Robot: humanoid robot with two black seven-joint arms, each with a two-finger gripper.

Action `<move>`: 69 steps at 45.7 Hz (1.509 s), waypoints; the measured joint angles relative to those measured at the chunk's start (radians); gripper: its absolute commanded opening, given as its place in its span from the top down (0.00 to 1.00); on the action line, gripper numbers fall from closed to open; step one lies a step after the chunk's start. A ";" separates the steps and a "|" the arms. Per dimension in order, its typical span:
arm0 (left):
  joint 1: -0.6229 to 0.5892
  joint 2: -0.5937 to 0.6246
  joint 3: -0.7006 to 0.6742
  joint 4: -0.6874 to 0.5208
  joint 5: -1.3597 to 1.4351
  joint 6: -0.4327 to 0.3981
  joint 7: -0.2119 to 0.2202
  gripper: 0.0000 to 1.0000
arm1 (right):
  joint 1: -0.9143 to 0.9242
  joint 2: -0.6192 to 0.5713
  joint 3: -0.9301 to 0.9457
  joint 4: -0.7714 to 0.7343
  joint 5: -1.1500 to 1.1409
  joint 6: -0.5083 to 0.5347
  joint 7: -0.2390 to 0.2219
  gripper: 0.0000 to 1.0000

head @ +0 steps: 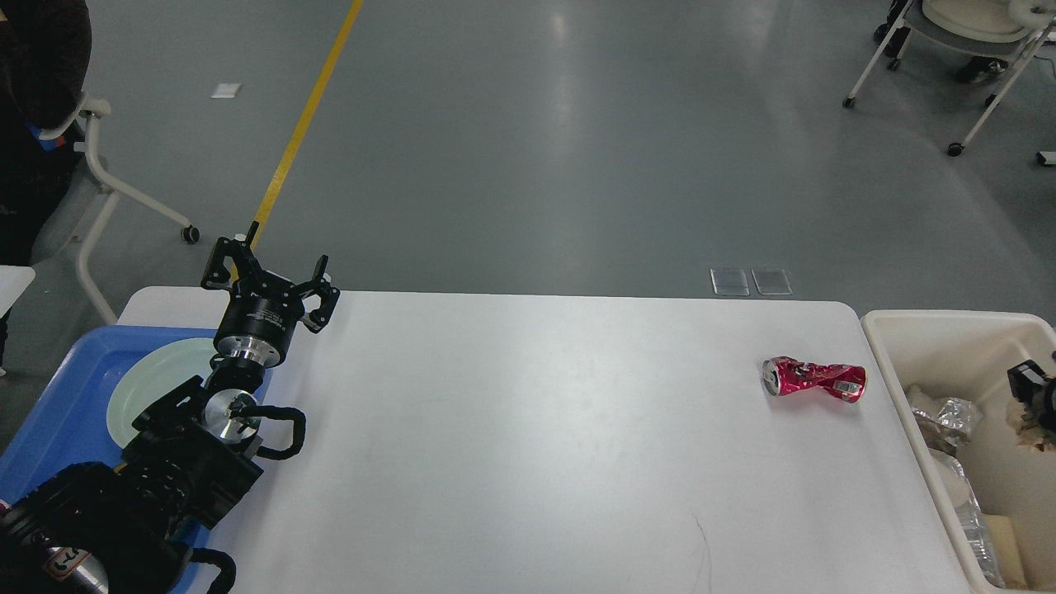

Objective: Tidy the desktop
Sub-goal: 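Lift the tan paper and drop it into the white bin, then move the right gripper over the crushed red soda can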

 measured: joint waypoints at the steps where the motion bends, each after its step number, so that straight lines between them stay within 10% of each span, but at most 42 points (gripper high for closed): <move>1: 0.000 0.000 0.000 0.000 0.000 0.000 0.000 0.03 | -0.017 0.014 -0.001 -0.009 0.000 -0.009 0.000 0.00; 18: 0.000 0.000 0.000 0.000 0.000 0.000 0.000 0.03 | 0.024 0.073 -0.016 -0.003 0.001 -0.015 0.000 0.00; 35: 0.000 0.000 0.000 0.000 0.000 0.000 0.000 0.03 | 0.507 0.263 -0.320 0.209 0.008 0.020 0.000 0.00; 69: 0.001 0.000 0.000 0.000 0.000 0.000 0.000 0.03 | 1.319 0.420 -0.241 0.694 0.010 0.831 -0.002 0.00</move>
